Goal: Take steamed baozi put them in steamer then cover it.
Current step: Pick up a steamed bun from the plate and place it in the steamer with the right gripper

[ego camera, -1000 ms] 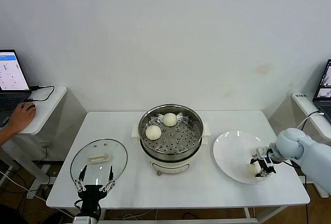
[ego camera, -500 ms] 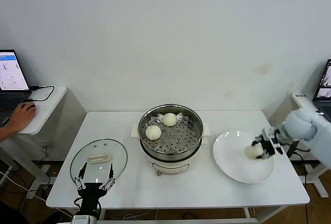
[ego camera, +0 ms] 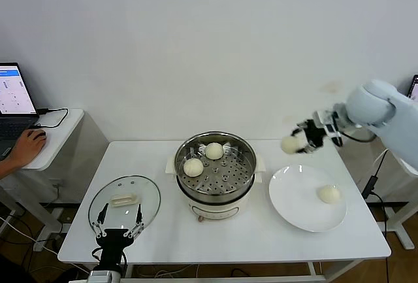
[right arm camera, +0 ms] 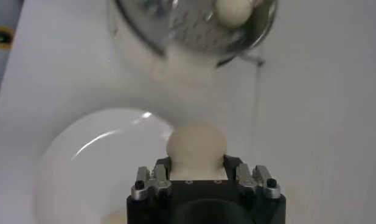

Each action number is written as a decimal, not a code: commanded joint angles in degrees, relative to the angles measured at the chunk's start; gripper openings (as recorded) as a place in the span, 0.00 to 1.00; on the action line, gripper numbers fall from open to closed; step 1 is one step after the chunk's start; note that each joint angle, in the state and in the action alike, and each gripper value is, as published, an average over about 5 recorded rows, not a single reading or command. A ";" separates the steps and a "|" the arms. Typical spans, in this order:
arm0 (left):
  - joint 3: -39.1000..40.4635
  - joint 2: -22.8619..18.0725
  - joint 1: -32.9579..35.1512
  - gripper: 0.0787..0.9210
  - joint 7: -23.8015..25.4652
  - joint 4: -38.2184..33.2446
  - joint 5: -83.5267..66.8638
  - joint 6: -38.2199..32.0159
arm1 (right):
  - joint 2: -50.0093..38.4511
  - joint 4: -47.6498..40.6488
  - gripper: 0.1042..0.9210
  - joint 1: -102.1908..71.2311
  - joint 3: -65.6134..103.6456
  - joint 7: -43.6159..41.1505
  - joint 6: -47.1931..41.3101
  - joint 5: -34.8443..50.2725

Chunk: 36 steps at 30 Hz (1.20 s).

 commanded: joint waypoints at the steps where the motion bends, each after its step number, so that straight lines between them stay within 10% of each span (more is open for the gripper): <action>1: -0.52 0.02 0.12 0.88 -0.02 -0.02 -0.12 -0.08 | 17.15 0.36 0.55 12.26 -13.48 4.73 4.47 7.65; 36: -2.13 -1.58 0.86 0.88 -0.51 -0.59 -0.15 -1.22 | 28.81 -8.97 0.57 -1.46 -17.41 7.60 42.85 -25.31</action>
